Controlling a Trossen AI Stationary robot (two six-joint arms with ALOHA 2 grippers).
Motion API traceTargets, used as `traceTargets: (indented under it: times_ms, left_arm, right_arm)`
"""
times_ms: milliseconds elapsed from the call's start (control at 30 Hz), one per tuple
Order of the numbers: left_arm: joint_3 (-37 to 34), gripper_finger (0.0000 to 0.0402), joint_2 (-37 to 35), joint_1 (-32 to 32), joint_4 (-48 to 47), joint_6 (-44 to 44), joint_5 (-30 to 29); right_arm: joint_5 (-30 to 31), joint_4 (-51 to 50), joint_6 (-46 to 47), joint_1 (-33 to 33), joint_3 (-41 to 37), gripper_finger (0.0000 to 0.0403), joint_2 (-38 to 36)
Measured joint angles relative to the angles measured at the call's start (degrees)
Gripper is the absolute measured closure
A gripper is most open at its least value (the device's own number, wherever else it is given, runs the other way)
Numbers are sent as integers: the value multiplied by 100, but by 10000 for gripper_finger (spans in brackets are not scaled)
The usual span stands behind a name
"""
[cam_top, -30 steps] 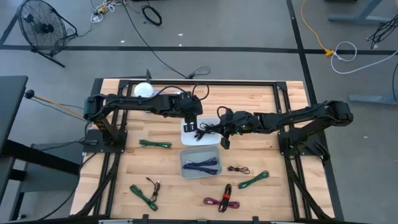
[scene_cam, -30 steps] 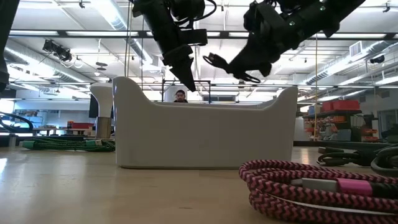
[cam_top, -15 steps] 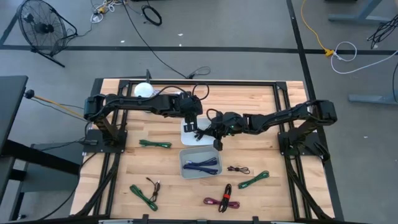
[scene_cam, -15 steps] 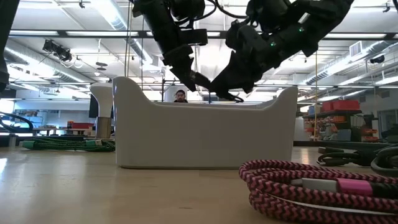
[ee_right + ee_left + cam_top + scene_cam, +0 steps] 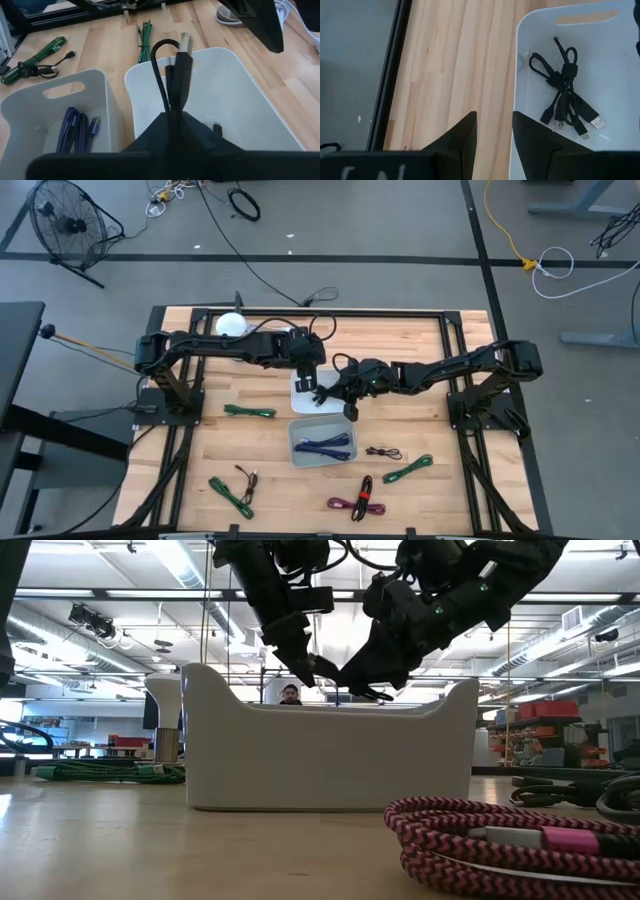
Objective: Pick & Place USB Port
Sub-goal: Put the black charger cable into the white container
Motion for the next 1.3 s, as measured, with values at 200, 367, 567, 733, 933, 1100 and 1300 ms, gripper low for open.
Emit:
traceTargets:
  times_ms: [200,367,567,733,933,1100,1300]
  left_arm:
    - [0,271,0,0,0,-2,0]
    - [0,271,0,0,0,-4,0]
    - [0,271,0,0,-2,-15,0]
    - [0,271,0,0,-34,-60,6]
    - [0,271,0,-7,-26,-69,17]
    - [0,271,0,-9,-22,-233,114]
    - [0,271,0,-11,1,-440,424]
  right_arm:
    - [20,0,-31,0,0,308,0]
    - [21,0,-35,0,0,284,0]
    - [-299,-522,-34,0,8,276,-423]
    - [-257,-1923,19,86,9,284,-1223]
    - [-307,-3034,500,330,9,301,-2132]
    - [-916,-3977,1142,547,9,311,-2566]
    - [-1333,-4872,1921,985,9,319,-2609]
